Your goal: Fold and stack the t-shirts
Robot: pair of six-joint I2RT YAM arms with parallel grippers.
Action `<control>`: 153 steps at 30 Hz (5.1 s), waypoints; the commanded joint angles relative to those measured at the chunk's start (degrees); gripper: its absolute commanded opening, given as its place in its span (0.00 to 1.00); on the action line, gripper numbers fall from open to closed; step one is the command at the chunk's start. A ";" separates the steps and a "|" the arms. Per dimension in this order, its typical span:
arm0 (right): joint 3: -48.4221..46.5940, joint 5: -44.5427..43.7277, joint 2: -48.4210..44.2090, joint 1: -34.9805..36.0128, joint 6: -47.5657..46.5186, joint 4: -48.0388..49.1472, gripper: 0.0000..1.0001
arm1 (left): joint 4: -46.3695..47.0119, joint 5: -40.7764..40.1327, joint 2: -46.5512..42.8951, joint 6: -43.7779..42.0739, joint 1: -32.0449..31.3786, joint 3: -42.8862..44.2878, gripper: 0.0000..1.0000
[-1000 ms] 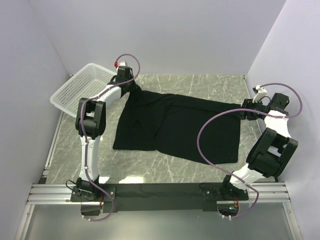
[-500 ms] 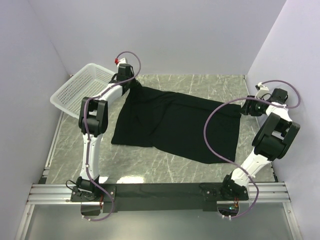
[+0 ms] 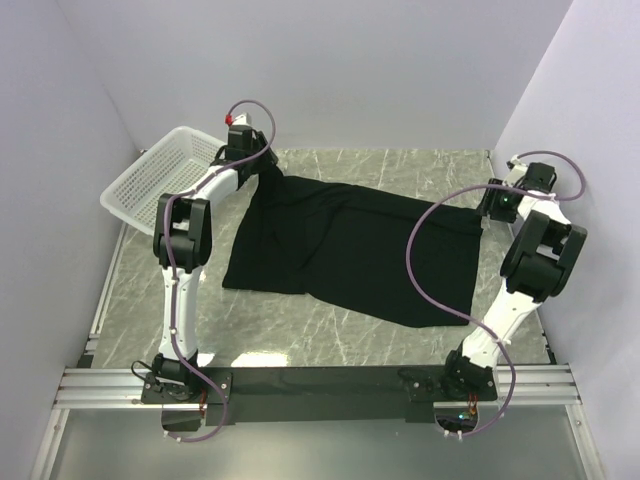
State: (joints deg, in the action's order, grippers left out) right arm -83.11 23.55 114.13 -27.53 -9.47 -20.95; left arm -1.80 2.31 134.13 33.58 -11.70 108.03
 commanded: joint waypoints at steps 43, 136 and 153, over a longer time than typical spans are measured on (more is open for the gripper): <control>-6.45 -3.51 5.67 1.69 3.68 -1.63 0.57 | -18.50 -2.75 4.74 -5.63 -0.78 11.24 0.49; 5.59 1.93 -7.07 -2.88 -34.82 -9.38 0.33 | -8.84 -4.16 8.71 0.96 1.34 24.25 0.43; 9.03 26.45 -19.29 4.48 -60.72 -26.67 0.49 | -1.99 2.18 -14.48 -8.09 0.01 2.74 0.64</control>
State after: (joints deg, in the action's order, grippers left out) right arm -74.54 40.86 96.75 -27.03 -56.58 -39.03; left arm -8.23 3.36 128.25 30.35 -11.09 116.18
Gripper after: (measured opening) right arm 0.483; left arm 0.630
